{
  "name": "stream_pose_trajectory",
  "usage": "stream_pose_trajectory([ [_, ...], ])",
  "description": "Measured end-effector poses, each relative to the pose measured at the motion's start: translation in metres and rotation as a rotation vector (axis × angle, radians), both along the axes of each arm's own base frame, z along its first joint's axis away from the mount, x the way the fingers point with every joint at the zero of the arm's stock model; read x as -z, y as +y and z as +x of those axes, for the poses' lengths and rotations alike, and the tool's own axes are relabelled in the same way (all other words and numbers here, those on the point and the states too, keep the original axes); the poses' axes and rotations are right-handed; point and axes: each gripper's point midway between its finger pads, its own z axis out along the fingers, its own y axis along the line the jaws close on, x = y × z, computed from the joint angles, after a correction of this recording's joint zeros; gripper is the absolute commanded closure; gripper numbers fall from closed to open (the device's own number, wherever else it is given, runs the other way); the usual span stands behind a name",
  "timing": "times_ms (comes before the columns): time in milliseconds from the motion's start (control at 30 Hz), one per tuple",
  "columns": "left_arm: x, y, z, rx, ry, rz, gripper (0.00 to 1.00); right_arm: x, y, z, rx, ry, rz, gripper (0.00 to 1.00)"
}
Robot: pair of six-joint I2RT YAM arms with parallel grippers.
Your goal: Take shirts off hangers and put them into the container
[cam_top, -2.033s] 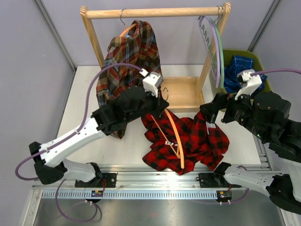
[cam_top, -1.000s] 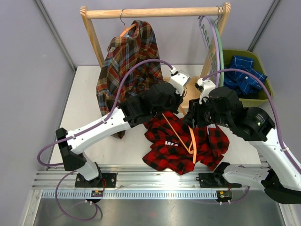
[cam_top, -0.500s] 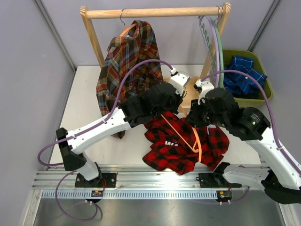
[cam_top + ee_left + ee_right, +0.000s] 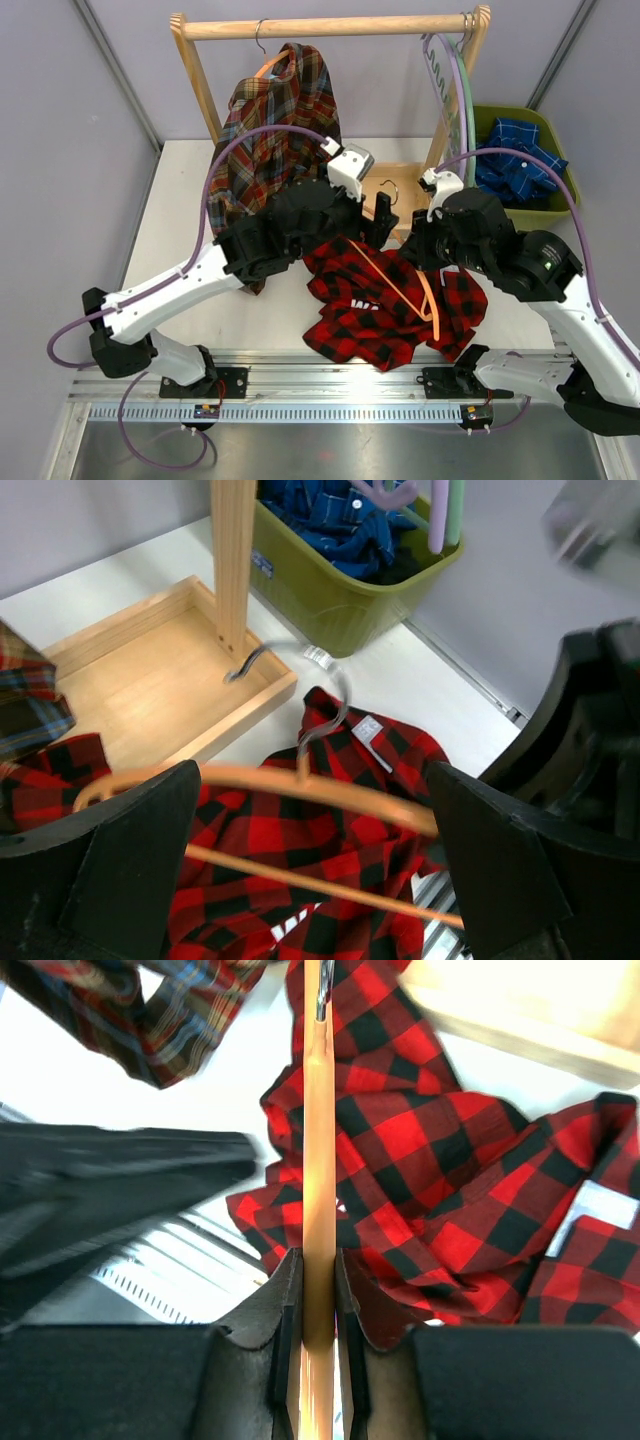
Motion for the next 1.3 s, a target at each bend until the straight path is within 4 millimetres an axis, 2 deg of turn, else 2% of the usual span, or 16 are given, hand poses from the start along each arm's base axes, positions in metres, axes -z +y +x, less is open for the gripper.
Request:
stream_pose_trajectory([
  [200,-0.006,0.046,-0.018,-0.052,-0.025,-0.022,0.01,-0.021,-0.014,0.003,0.051,-0.072,0.014,1.0],
  [300,-0.015,0.084,-0.036,-0.079,-0.044,-0.072,0.01,-0.035,-0.016,0.007,0.066,-0.113,0.028,1.0],
  [400,-0.023,0.121,-0.05,-0.109,-0.048,-0.137,0.01,-0.046,-0.014,0.016,0.079,-0.142,0.019,1.0],
  [533,-0.023,0.152,-0.058,-0.154,-0.036,-0.189,0.01,-0.059,-0.006,0.039,0.109,-0.177,-0.021,1.0],
  [700,0.006,0.159,-0.061,-0.173,0.009,-0.146,0.01,-0.076,0.002,0.08,0.198,-0.246,-0.099,1.0],
  [800,0.026,0.16,-0.062,-0.176,0.037,-0.101,0.01,-0.091,0.003,0.1,0.252,-0.295,-0.132,1.0],
  [867,0.032,0.162,-0.064,-0.177,0.046,-0.092,0.01,-0.105,0.004,0.113,0.292,-0.334,-0.145,1.0],
  [1100,0.031,0.178,-0.071,-0.18,0.051,-0.13,0.01,-0.142,0.005,0.141,0.378,-0.434,-0.176,1.0],
  [1300,0.032,0.183,-0.073,-0.18,0.052,-0.146,0.01,-0.155,0.004,0.163,0.424,-0.479,-0.204,1.0],
])
